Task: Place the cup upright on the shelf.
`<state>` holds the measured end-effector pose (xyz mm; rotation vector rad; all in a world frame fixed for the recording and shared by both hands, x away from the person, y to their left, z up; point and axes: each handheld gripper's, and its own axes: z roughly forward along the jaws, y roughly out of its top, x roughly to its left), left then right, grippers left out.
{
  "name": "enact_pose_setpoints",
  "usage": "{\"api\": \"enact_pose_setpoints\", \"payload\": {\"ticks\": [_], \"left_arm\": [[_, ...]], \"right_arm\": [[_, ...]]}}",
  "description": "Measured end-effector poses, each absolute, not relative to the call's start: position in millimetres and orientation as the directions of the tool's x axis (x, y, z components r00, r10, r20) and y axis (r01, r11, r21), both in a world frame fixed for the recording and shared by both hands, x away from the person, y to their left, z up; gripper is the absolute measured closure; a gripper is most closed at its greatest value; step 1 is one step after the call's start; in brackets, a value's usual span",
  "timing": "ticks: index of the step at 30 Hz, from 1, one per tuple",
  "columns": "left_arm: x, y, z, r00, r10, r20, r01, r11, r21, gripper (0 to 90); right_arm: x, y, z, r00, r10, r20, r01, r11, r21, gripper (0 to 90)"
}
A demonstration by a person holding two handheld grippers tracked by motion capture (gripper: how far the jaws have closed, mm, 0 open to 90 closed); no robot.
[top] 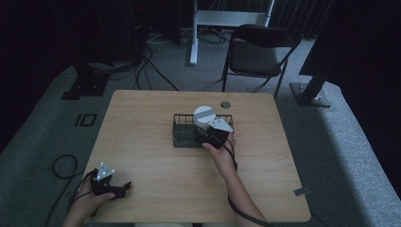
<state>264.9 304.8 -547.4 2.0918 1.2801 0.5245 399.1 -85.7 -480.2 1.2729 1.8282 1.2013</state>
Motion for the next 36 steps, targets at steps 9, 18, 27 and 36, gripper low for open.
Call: {"api": "enact_pose_setpoints", "payload": {"ticks": [9,18,27,36], "left_arm": [[265,305,-547,0.451,0.893,0.013,0.645,-0.336,0.687,1.4],[265,305,-547,0.451,0.893,0.013,0.645,-0.336,0.687,1.4],[265,305,-547,0.451,0.893,0.013,0.645,-0.336,0.687,1.4],[265,305,-547,0.451,0.893,0.013,0.645,-0.336,0.687,1.4]], "right_arm": [[392,-91,-480,-0.370,0.929,0.018,0.374,0.131,0.918,10.6],[380,-100,-476,-0.383,0.924,0.019,0.359,0.130,0.924,10.7],[367,-112,-476,-0.398,0.917,0.017,0.349,0.134,0.927,10.6],[358,-128,-479,-0.390,0.921,0.016,0.350,0.132,0.927,10.6]]}}
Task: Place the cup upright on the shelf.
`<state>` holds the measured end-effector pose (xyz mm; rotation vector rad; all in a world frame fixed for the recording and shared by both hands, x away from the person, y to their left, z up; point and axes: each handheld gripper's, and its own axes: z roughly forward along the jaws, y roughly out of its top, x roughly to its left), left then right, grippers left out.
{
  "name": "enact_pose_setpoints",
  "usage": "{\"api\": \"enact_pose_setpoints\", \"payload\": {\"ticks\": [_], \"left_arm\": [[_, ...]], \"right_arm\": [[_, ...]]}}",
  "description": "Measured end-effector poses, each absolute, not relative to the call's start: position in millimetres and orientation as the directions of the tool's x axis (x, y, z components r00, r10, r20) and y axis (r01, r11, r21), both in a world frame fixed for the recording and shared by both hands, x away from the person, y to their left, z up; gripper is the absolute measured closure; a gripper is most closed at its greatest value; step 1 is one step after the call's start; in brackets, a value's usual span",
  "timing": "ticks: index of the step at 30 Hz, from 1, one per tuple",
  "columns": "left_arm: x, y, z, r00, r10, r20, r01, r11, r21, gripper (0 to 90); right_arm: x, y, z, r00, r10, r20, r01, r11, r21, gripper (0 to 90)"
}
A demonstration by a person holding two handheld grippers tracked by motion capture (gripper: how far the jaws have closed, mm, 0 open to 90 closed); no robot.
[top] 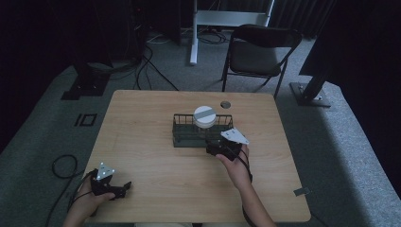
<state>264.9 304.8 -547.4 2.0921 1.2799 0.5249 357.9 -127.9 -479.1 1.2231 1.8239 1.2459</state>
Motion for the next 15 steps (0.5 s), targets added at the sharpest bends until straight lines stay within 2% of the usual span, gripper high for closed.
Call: {"api": "enact_pose_setpoints", "payload": {"ticks": [15], "left_arm": [[265,305,-547,0.451,0.893,0.013,0.645,-0.335,0.687,1.4]], "right_arm": [[341,-155,-495,-0.382,0.924,0.014,0.368,0.138,0.920,10.7]]}}
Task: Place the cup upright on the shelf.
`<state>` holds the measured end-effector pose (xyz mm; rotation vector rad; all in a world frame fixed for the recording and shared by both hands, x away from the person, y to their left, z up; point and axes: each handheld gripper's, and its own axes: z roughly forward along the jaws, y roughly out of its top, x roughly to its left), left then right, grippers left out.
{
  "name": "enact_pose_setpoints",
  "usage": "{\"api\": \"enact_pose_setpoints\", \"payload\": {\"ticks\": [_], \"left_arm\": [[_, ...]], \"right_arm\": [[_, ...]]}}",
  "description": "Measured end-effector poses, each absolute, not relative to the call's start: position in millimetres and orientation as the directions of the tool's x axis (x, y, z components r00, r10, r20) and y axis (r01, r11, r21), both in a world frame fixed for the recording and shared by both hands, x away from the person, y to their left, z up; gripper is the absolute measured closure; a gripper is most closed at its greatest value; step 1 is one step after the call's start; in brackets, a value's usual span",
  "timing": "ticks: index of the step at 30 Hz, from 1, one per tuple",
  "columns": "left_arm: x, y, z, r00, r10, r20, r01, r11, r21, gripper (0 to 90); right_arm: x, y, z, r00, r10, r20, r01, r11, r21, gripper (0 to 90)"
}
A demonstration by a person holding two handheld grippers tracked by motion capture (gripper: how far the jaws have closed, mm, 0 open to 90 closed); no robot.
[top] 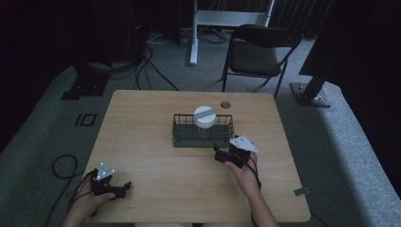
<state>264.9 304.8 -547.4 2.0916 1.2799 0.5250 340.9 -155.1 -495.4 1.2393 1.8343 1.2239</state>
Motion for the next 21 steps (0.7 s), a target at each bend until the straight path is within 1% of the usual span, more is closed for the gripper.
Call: {"api": "enact_pose_setpoints", "payload": {"ticks": [12,21], "left_arm": [[265,305,-547,0.451,0.893,0.013,0.645,-0.336,0.687,1.4],[265,305,-547,0.451,0.893,0.013,0.645,-0.336,0.687,1.4]], "right_arm": [[330,-175,-516,-0.372,0.928,0.022,0.405,0.141,0.903,10.7],[325,-189,-528,-0.404,0.915,0.015,0.423,0.173,0.889,10.6]]}}
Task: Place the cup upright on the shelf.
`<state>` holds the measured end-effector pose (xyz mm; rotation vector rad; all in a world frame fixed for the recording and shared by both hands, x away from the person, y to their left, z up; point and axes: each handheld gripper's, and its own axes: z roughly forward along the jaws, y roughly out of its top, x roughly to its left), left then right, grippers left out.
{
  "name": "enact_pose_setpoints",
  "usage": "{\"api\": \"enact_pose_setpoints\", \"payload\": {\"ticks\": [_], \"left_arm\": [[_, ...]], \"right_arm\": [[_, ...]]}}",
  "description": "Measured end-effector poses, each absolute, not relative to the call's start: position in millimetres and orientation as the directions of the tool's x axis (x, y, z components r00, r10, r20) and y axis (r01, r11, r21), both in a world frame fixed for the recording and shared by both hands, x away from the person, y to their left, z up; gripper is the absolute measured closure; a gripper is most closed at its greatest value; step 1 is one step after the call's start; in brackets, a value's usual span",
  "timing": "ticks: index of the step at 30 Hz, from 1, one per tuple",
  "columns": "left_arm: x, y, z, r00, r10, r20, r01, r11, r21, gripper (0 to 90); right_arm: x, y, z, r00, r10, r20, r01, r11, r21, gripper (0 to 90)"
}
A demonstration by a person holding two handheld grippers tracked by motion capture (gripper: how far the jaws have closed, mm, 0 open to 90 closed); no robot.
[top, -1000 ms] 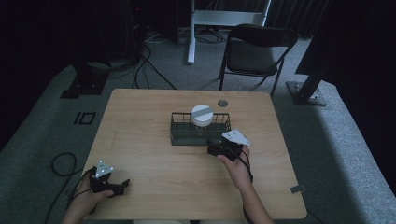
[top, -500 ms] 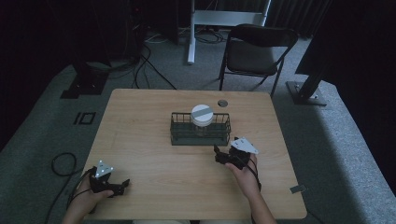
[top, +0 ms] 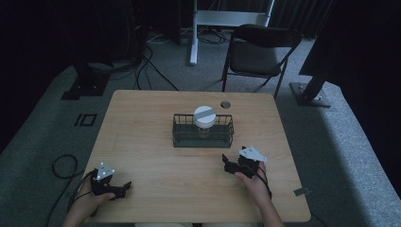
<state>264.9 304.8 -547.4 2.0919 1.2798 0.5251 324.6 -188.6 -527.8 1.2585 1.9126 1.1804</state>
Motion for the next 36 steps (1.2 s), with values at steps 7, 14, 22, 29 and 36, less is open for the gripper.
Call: {"api": "enact_pose_setpoints", "payload": {"ticks": [7,14,22,29,36], "left_arm": [[265,305,-547,0.451,0.893,0.013,0.645,-0.336,0.687,1.4],[265,305,-547,0.451,0.893,0.013,0.645,-0.336,0.686,1.4],[265,305,-547,0.451,0.892,0.014,0.645,-0.337,0.686,1.4],[265,305,-547,0.451,0.892,0.015,0.644,-0.337,0.687,1.4],[265,305,-547,0.451,0.892,0.014,0.644,-0.337,0.687,1.4]], "right_arm": [[320,-204,-535,-0.462,0.887,0.012,0.434,0.214,0.875,10.6],[316,-222,-540,-0.467,0.884,0.022,0.452,0.217,0.865,10.7],[314,-237,-544,-0.442,0.897,0.027,0.486,0.214,0.848,10.7],[315,-250,-546,-0.414,0.910,0.022,0.515,0.215,0.830,10.7],[315,-258,-547,-0.429,0.903,0.009,0.541,0.249,0.803,10.7]]}}
